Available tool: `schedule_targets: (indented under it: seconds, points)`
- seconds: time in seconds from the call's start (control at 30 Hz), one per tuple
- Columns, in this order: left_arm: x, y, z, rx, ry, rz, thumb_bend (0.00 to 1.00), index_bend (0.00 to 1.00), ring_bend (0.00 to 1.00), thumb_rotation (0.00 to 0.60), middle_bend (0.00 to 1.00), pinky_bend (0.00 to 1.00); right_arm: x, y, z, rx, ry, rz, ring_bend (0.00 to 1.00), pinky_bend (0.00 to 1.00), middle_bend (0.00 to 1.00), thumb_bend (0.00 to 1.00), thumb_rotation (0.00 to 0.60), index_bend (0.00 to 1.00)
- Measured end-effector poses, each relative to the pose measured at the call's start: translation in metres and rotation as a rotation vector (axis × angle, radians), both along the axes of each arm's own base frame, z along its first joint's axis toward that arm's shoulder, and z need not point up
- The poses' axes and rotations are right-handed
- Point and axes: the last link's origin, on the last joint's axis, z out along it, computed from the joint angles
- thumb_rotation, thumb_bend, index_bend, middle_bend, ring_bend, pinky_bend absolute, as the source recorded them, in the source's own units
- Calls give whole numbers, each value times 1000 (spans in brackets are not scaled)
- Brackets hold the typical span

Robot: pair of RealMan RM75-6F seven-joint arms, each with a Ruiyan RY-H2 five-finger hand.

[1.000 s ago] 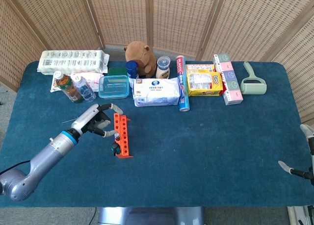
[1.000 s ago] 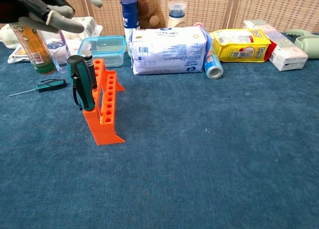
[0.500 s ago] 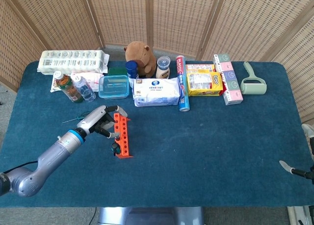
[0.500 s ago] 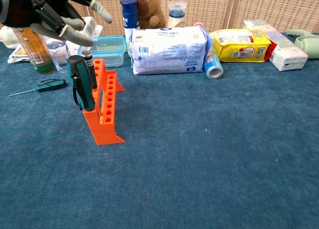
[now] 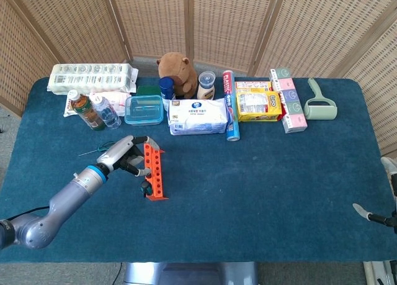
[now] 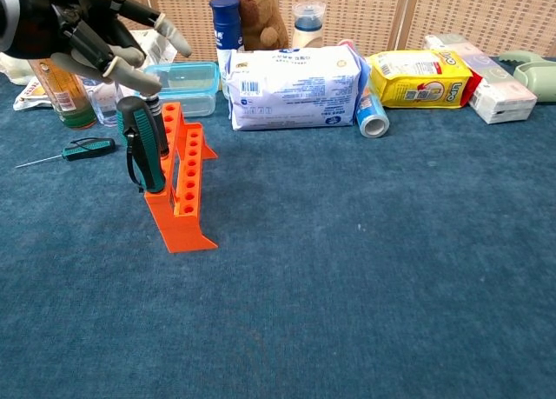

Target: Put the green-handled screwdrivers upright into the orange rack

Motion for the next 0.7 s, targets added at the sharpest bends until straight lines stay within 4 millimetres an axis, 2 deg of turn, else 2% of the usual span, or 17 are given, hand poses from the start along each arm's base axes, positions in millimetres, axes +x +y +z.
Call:
schedule_targets:
  seconds: [0.37, 0.7]
  points:
    - [-6, 0, 6, 18, -14, 23, 243, 344, 971, 600, 962, 995, 0, 0, -1, 2, 2, -2, 8, 0, 61, 85, 600, 59]
    - [-8, 0, 24, 84, -40, 15, 244, 345, 971, 600, 962, 995, 0, -1, -4, 14, 4, -4, 8, 0, 60, 86, 600, 59]
